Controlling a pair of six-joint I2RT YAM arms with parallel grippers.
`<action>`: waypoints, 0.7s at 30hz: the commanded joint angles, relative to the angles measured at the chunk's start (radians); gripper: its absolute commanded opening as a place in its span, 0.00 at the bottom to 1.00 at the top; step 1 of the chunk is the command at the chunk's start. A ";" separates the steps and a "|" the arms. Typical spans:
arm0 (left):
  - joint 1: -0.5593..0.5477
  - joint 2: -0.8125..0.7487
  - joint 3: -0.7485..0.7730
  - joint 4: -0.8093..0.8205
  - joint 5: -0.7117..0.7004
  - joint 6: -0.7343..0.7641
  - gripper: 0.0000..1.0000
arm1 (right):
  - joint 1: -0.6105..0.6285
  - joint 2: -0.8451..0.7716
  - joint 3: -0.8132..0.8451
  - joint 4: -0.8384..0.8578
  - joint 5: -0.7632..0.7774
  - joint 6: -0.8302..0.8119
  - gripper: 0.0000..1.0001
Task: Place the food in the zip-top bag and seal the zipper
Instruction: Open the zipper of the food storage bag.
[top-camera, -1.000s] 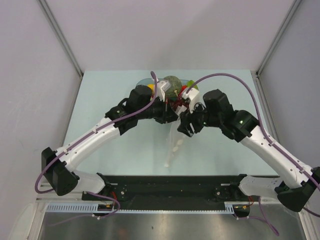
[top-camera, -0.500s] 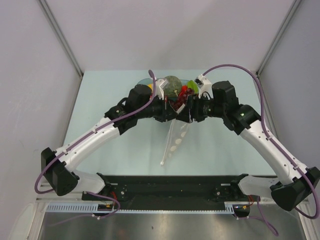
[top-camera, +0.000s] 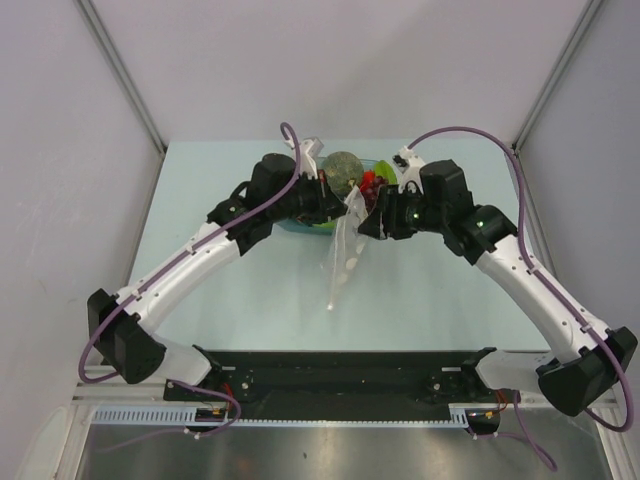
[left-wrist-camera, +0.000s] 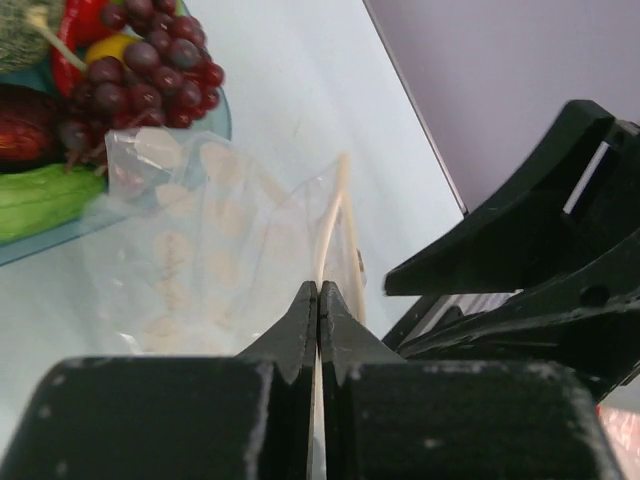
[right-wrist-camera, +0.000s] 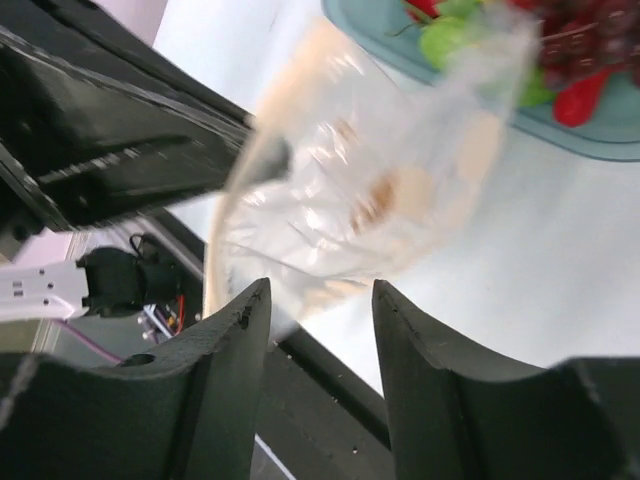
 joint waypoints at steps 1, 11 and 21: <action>0.043 -0.041 0.013 0.057 0.008 -0.062 0.00 | -0.038 -0.019 0.064 -0.012 -0.035 -0.016 0.52; 0.041 -0.017 0.021 0.074 -0.027 -0.098 0.00 | 0.071 0.011 0.099 0.074 -0.040 -0.023 0.86; 0.041 -0.003 0.047 0.069 -0.027 -0.113 0.00 | 0.120 0.077 0.110 0.049 0.202 -0.066 0.59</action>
